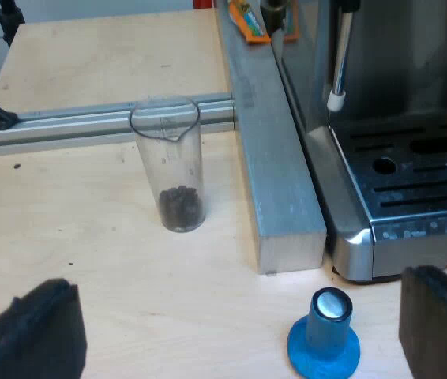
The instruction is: Pour the beans into the coffee machine
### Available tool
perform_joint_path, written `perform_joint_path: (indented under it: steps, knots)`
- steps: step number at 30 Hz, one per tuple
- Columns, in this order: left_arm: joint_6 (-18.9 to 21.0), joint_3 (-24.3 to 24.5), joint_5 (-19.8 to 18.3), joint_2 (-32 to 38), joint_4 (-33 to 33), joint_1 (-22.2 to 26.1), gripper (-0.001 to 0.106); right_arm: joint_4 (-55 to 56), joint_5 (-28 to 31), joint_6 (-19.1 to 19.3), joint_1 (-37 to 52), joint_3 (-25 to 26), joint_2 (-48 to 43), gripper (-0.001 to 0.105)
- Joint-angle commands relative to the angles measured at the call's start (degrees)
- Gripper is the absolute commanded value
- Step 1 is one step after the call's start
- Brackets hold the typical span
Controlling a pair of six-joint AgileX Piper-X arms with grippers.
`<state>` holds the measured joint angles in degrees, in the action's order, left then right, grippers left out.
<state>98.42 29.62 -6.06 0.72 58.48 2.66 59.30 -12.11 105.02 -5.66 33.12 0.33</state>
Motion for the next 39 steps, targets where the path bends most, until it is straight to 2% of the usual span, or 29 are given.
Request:
perform_joint_path:
  steps: [1,5,9,11,17,26,31,39]
  knots:
    - [0.39,3.76,-0.09,4.28,1.27,-0.14,0.082,-0.41,-6.05,0.23,-0.91,3.91,3.00,0.092]
    - [0.52,5.46,-0.09,3.21,1.27,-0.14,0.082,-0.41,-13.39,0.79,-3.79,7.45,7.02,0.092]
    - [0.70,5.51,-0.09,2.42,1.27,-0.14,0.082,-0.72,-16.45,3.04,-7.63,10.92,10.61,0.092]
    - [0.70,5.51,-0.09,1.98,1.27,-0.14,0.082,-1.88,-16.56,4.70,-10.33,12.73,12.38,0.092]
    - [0.70,5.51,-1.76,0.84,1.27,-0.14,0.082,-9.72,-16.53,8.42,-15.11,13.29,16.90,0.092]
    - [0.70,5.51,-1.91,0.78,1.27,-0.14,0.082,-19.34,-15.97,9.31,-19.81,13.29,24.96,0.092]
    - [0.70,5.51,-1.91,0.78,1.27,-0.14,0.082,-21.13,-15.83,10.82,-23.44,13.29,27.56,0.090]
    - [0.70,5.51,-1.91,0.78,1.27,-0.14,0.082,-21.01,-11.58,10.70,-29.31,13.29,30.93,0.087]
